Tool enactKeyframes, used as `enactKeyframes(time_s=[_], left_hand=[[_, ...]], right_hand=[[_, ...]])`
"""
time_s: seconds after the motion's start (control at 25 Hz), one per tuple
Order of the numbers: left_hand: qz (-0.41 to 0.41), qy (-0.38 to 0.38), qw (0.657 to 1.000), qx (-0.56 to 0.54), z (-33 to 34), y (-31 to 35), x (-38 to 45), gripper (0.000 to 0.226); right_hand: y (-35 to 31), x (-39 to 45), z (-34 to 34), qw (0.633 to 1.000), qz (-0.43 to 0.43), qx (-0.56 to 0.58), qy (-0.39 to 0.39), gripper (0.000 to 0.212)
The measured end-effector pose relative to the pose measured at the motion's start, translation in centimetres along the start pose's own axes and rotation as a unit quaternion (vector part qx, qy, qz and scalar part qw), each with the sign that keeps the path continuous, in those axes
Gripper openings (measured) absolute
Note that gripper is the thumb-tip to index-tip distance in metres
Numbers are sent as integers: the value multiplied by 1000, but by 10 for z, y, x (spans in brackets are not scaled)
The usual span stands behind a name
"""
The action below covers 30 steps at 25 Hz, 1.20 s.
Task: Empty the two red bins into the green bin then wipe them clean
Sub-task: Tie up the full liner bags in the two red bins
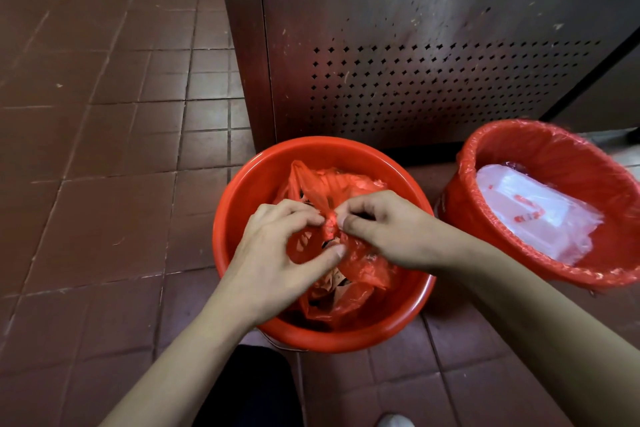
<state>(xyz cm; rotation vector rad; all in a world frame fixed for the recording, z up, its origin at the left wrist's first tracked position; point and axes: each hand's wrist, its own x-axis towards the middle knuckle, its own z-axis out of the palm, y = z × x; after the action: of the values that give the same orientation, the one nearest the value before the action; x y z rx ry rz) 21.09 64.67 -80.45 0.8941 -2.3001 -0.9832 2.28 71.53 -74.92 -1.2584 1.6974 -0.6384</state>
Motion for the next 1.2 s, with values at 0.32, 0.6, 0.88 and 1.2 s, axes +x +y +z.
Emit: enactKeyframes(time_s=[0.32, 0.6, 0.88, 1.2], left_hand=[[1, -14, 1000, -8, -10, -8, -2, 18], [-16, -45, 997, 53, -41, -55, -19, 30], [-22, -92, 993, 75, -59, -73, -37, 28], [-36, -84, 982, 164, -68, -69, -31, 27]], right_hand=[[7, 4, -15, 975, 47, 170, 133, 14], [40, 13, -21, 956, 36, -155, 248, 16], [66, 17, -24, 908, 38, -364, 205, 18], [88, 27, -29, 884, 54, -412, 217, 13]])
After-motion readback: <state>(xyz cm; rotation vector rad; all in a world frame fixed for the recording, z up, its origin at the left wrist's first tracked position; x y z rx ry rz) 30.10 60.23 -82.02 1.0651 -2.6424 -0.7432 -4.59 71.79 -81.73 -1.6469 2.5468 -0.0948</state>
